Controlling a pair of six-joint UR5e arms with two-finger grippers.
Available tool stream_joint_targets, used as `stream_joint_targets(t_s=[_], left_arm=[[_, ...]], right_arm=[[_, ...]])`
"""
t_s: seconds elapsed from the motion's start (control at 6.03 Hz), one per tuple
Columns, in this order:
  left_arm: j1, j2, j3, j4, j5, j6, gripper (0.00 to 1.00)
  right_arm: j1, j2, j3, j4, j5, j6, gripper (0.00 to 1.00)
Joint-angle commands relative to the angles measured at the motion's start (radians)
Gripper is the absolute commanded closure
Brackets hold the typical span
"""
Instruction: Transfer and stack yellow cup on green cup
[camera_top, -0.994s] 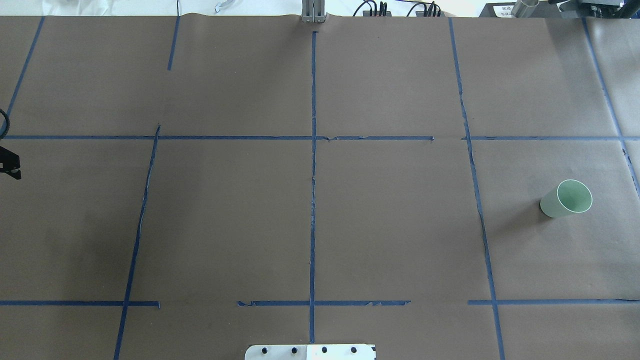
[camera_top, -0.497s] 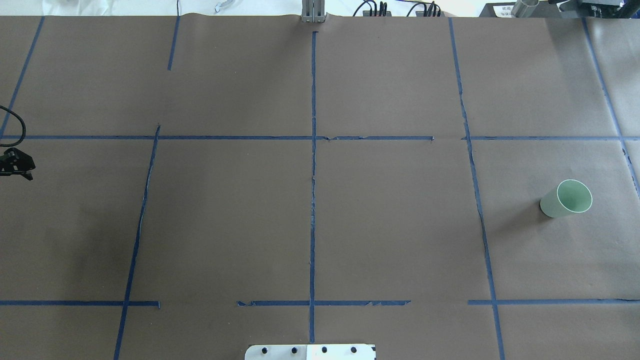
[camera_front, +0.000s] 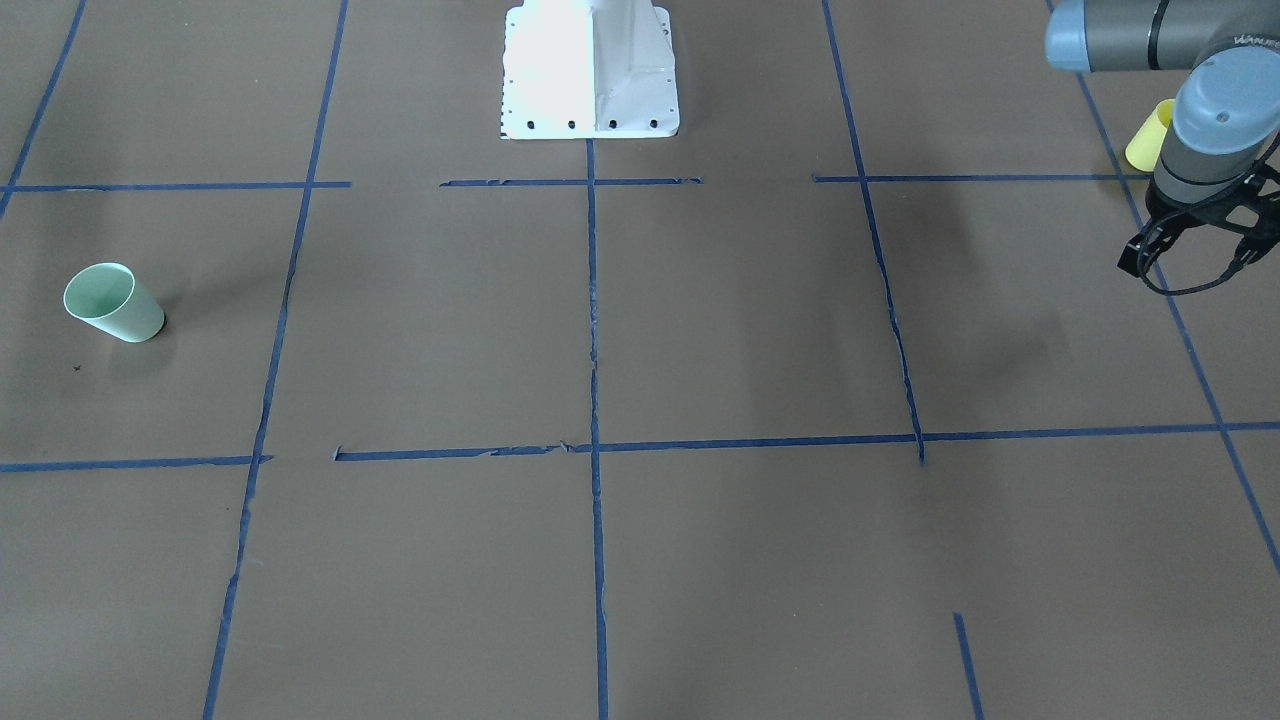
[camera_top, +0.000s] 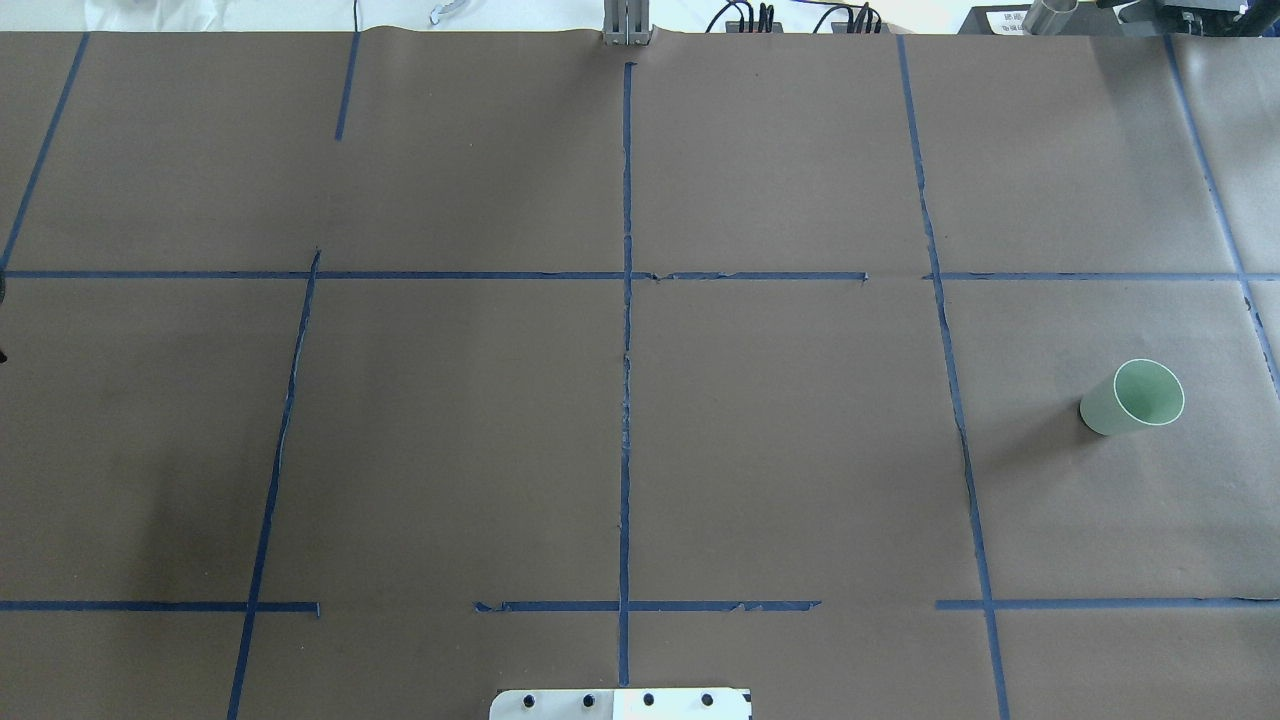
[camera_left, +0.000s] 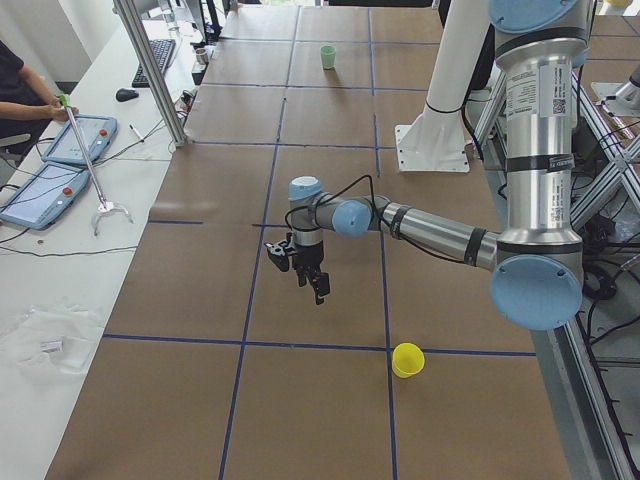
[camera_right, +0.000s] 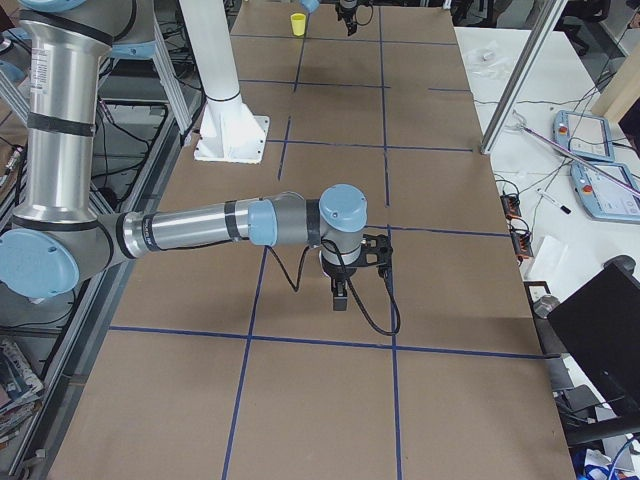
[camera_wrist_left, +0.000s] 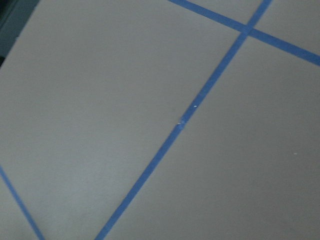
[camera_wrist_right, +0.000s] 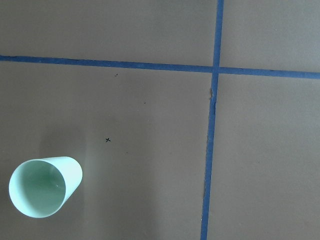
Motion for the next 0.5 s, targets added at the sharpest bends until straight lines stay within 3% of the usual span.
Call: stream_joint_targets(t_s=[0.0,0.33], left_arm=[[0.032,0.083,-0.054,0.113,0.107,-0.163,0.00],[0.097,0.145,-0.054,0.119,0.192,-0.437,0.00]], right_arm=[[-0.008,0.002,0.002,0.001,-0.001,-0.010,0.00],[-0.023,0.002,0.011,0.001,0.001,-0.008,0.00]])
